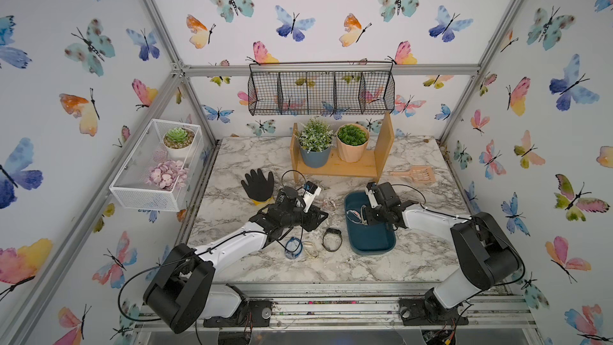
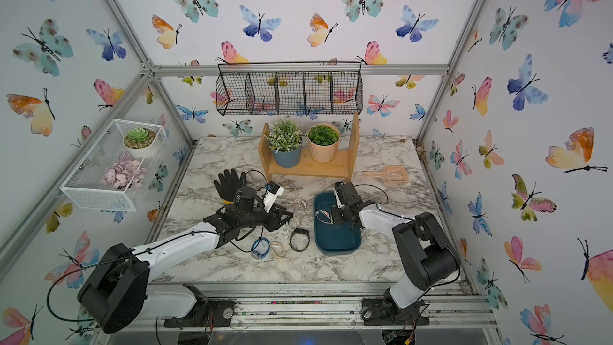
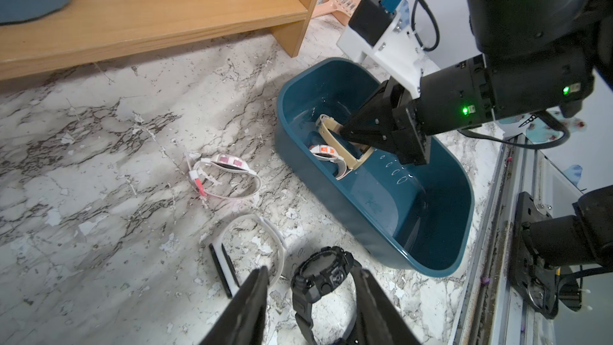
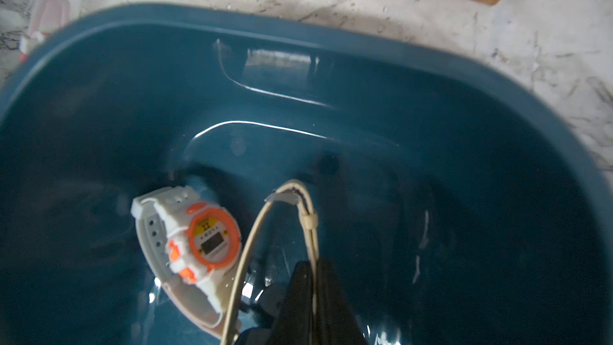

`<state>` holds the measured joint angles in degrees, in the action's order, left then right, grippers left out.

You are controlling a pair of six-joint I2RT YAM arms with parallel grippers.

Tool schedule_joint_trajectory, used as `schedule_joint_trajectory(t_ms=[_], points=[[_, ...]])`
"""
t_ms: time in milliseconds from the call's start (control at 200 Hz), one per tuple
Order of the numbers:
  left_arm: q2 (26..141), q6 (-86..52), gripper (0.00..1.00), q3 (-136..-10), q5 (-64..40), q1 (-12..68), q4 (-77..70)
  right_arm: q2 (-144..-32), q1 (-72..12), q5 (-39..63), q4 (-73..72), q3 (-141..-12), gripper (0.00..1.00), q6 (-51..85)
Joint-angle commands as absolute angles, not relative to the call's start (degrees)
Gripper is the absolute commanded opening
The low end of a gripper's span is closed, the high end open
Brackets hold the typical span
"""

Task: Put the watch into the storage box
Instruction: Place the watch in the storage box.

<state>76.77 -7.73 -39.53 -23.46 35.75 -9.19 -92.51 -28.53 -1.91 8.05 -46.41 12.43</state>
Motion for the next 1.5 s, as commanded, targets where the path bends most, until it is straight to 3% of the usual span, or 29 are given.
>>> schedule_joint_trajectory(t_ms=[0, 270, 425, 1161, 1497], points=[[77.0, -7.0, 0.47, -40.0, -24.7, 36.0, -9.0, -93.2, -28.3, -1.9, 6.8, -48.0, 0.17, 12.2], [78.1, -7.3, 0.48, -40.6, -23.3, 36.0, -8.7, -92.7, -28.3, -1.6, 6.5, -48.8, 0.42, 11.9], [79.5, -7.7, 0.48, -41.6, -23.3, 36.0, -8.4, -90.6, -28.3, -1.4, 7.5, -49.5, 0.50, 11.4], [95.5, -12.6, 0.46, -54.2, -12.2, 34.2, 0.1, -79.4, -29.1, 10.7, -1.6, -50.3, 0.58, 7.5], [103.3, -13.5, 0.44, -59.7, -10.2, 33.7, 1.5, -79.2, -30.5, 14.8, -1.2, -51.9, 0.60, 7.5]])
